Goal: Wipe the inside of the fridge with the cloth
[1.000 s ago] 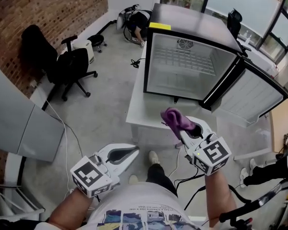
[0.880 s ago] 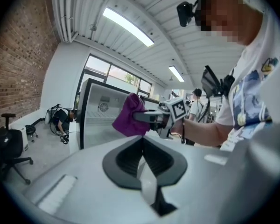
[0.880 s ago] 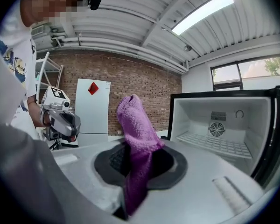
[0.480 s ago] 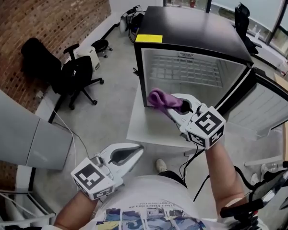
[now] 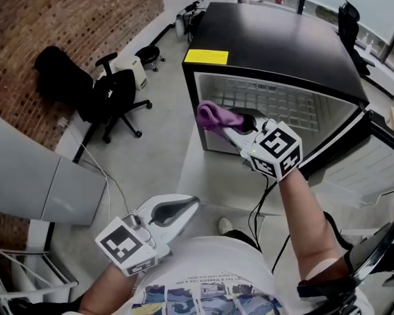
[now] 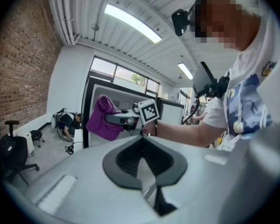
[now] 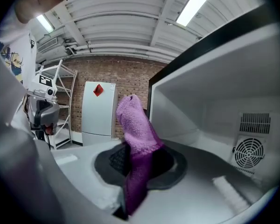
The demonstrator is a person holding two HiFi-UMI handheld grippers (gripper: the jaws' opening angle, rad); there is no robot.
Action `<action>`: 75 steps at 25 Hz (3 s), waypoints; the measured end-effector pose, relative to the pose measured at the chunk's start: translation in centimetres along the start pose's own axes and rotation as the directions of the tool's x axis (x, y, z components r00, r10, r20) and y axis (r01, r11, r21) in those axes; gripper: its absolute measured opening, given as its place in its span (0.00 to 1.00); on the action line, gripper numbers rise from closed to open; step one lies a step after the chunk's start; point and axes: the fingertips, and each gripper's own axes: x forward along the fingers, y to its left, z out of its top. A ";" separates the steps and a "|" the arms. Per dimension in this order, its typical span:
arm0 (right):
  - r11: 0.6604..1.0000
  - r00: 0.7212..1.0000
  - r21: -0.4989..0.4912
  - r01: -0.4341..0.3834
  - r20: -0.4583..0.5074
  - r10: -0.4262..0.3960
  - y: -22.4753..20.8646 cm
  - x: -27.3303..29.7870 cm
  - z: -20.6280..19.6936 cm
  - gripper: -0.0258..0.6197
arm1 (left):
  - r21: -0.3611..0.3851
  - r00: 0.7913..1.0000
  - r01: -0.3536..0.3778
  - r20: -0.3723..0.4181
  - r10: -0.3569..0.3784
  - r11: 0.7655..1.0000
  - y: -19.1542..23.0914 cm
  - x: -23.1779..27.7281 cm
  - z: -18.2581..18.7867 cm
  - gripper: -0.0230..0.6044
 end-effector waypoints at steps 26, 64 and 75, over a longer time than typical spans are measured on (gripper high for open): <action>0.985 0.985 -0.047 0.168 -0.022 -0.169 -11.4 6.3 0.0 0.12 | 0.031 1.000 0.001 -0.024 0.000 1.000 0.9 2.7 -0.5 0.05; 0.804 0.800 -0.006 0.594 -0.098 -0.592 -20.8 7.2 0.5 0.12 | 0.101 0.998 0.062 0.025 -0.065 0.993 -1.9 1.3 -0.7 0.05; 0.706 0.704 0.041 0.707 -0.144 -0.696 -23.4 4.0 -0.8 0.12 | 0.070 0.996 0.071 0.046 -0.074 0.995 -2.0 0.4 -0.8 0.05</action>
